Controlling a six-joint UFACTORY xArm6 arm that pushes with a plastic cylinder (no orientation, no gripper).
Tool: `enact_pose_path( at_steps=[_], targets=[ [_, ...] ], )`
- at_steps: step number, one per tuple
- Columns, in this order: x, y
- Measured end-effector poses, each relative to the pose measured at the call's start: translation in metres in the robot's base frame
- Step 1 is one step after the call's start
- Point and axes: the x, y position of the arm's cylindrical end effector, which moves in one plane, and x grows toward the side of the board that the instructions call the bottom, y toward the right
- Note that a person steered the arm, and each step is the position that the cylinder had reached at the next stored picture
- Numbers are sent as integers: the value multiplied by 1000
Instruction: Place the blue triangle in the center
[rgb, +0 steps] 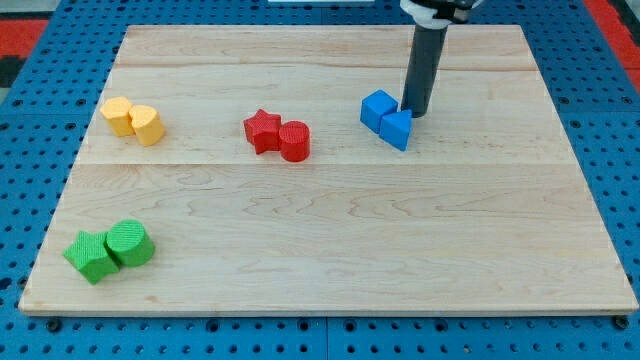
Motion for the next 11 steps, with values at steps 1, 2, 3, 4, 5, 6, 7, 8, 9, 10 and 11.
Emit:
enact_pose_path(
  at_steps=[1, 2, 3, 4, 5, 6, 7, 8, 9, 10, 11],
  targets=[
    [5, -14],
    [8, -9],
    [14, 41],
    [29, 28],
    [34, -15],
    [35, -50],
    [35, -71],
    [82, -30],
    [116, -14],
    [81, -71],
    [63, -101]
  ],
)
